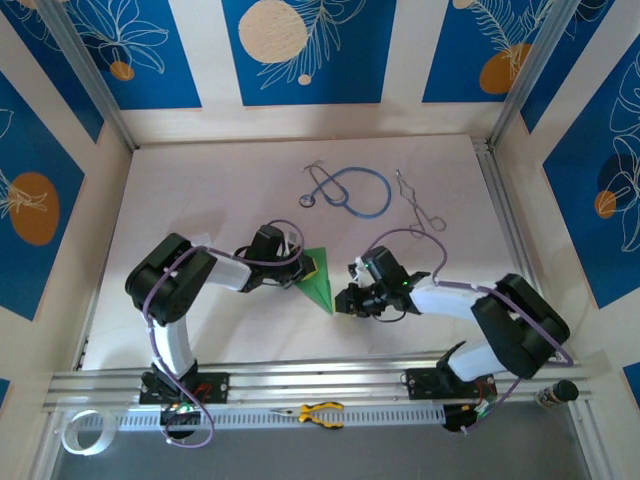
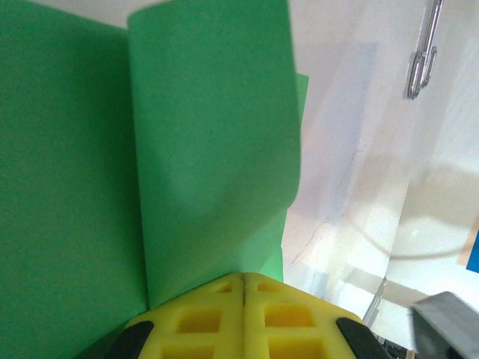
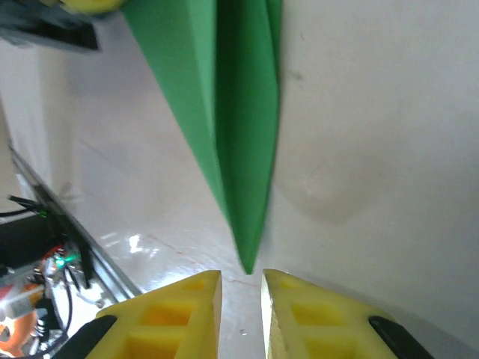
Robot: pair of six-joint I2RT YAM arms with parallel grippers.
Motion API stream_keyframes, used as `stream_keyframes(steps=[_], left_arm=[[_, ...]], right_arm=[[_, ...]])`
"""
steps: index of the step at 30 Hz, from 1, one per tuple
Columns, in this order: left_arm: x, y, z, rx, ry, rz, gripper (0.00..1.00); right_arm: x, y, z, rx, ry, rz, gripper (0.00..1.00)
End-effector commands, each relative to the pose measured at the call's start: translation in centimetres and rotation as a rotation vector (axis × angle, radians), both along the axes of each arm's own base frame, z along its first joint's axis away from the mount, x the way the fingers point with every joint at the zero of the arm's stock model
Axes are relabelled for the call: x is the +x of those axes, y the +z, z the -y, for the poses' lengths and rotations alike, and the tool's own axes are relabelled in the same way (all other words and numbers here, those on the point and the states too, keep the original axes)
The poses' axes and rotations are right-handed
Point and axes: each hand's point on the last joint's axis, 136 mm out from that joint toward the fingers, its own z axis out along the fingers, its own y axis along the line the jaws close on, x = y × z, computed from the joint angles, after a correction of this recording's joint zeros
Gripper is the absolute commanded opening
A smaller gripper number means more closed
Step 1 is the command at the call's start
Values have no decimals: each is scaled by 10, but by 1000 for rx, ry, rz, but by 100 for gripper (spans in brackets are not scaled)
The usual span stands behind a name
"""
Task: Fold a paper plane with a square sheet of paper (pick it up from the middle)
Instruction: Fourth fold the wing at the center of the table.
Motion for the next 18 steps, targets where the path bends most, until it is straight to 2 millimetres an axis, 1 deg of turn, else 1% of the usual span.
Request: stream_keyframes(steps=[1, 3, 5, 7, 9, 13, 16, 18], left_arm=[[-8, -19, -7, 56, 0, -42, 0], [-9, -20, -7, 57, -2, -43, 0], [-8, -19, -7, 57, -1, -40, 0], [-9, -20, -8, 59, 0, -44, 0], [-8, -20, -7, 56, -1, -42, 0], [-9, -20, -7, 59, -2, -42, 0], [-9, -20, -7, 56, -2, -44, 0], [-10, -20, -8, 58, -2, -42, 0]], right_arm=[[4, 22, -1, 64, -6, 0, 21], [7, 34, -12, 120, 42, -1, 16], [9, 37, -23, 141, 76, -21, 9], [11, 38, -35, 158, 104, -35, 6], [14, 35, -44, 145, 119, -42, 5], [20, 19, -53, 88, 107, -70, 3], [23, 7, -55, 31, 99, -76, 2], [25, -2, -52, 4, 80, -82, 2]])
